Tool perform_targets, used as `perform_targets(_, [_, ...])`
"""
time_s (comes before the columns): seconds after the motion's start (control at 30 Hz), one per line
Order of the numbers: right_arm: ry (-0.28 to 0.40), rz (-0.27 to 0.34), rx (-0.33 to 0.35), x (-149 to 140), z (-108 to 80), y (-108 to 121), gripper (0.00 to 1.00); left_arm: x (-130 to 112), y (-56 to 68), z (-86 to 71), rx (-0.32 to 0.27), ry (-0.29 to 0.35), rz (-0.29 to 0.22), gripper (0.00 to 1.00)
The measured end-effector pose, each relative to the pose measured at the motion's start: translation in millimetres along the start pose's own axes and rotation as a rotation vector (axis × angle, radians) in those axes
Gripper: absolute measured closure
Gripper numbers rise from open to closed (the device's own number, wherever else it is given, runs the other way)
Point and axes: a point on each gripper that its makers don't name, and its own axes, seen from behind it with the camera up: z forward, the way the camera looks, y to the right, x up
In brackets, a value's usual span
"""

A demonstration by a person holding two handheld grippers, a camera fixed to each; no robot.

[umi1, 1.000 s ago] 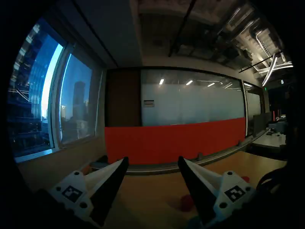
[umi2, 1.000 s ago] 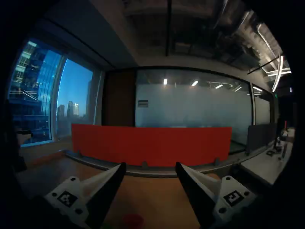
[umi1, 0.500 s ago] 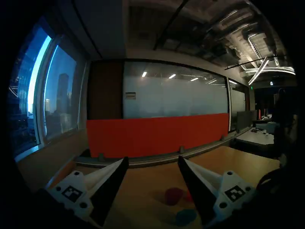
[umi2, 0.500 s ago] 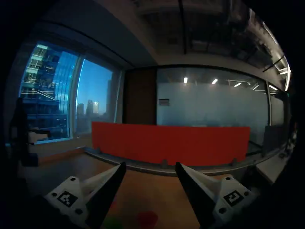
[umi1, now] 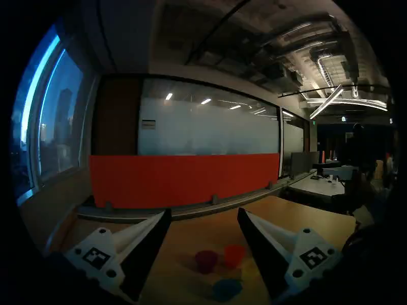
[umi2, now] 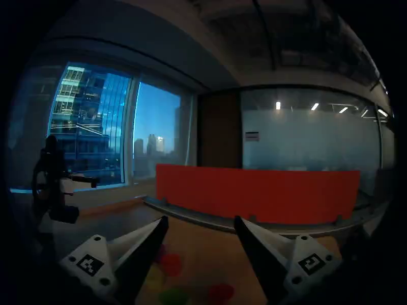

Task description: Pour water

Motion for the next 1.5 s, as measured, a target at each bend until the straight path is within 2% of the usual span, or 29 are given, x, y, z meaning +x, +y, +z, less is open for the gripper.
perform_targets(0.2, [-0.034, -0.006, 0.065, -5, 3.4, -12, 0.00, -6, 11.2, 1.6, -0.057, -0.020, 0.002, 0.04])
perform_targets(0.5, [-0.139, -0.055, 0.150, -35, 4.0, -28, 0.00, -19, 26.6, -2.1, -0.153, -0.070, 0.006, 0.04])
perform_targets(0.7, [-0.201, -0.058, 0.211, -54, 0.4, -38, 0.00, -31, 32.6, -4.7, -0.202, -0.093, 0.020, 0.04])
perform_targets(1.03, [-0.294, -0.109, 0.245, -86, -9.2, -40, 0.00, -63, 33.1, -5.2, -0.233, -0.138, 0.052, 0.04])
perform_targets(1.5, [-0.411, -0.146, 0.288, -160, -13.8, -46, 0.00, -136, 33.1, -2.5, -0.238, -0.249, 0.081, 0.04])
